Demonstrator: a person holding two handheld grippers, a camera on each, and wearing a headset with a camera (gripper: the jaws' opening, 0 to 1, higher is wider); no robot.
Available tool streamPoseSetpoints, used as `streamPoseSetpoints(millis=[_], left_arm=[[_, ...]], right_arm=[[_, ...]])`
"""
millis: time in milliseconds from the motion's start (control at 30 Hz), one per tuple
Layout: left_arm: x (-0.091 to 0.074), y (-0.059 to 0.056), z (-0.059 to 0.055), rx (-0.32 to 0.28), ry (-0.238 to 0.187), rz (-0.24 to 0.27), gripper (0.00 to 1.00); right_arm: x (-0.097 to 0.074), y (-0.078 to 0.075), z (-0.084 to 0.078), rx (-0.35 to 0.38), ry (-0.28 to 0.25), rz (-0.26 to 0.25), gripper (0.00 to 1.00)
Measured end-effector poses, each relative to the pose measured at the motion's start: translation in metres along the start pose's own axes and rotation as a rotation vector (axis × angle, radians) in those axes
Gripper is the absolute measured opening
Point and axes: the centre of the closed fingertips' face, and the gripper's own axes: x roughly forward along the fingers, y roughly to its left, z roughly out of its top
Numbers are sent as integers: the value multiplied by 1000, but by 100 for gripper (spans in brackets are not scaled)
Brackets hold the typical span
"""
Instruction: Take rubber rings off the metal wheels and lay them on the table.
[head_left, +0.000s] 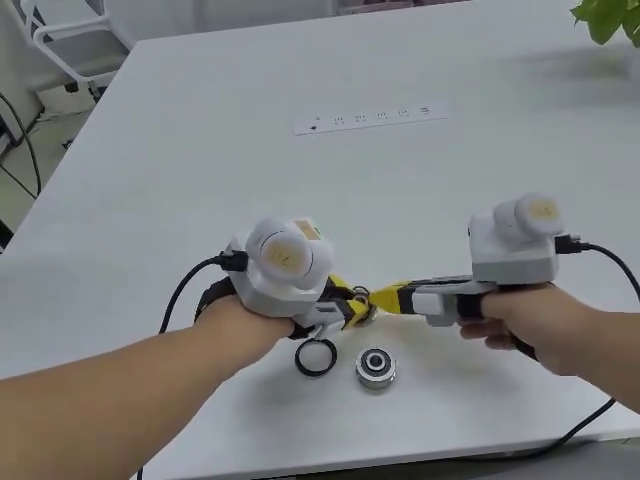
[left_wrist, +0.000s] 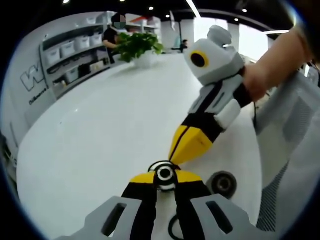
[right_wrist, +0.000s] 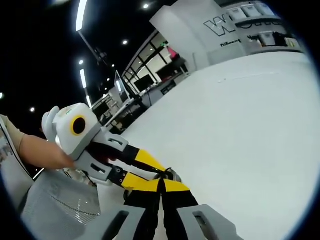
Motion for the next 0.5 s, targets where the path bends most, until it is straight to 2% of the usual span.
streamPoseSetpoints(millis=[100, 167, 300, 500], left_arm=[[-1, 0, 0, -1, -2, 1, 16], [-2, -5, 0, -8, -1, -17, 21], [-7, -9, -1, 3, -1, -29, 25], [-22, -11, 3, -14, -32, -44, 32]], right_arm=[[1, 0, 0, -5, 3, -1, 0], [1, 0, -1, -3, 6, 0, 0], [1, 0, -1, -6, 8, -1, 0], [2, 2, 0, -9, 6, 2, 0]])
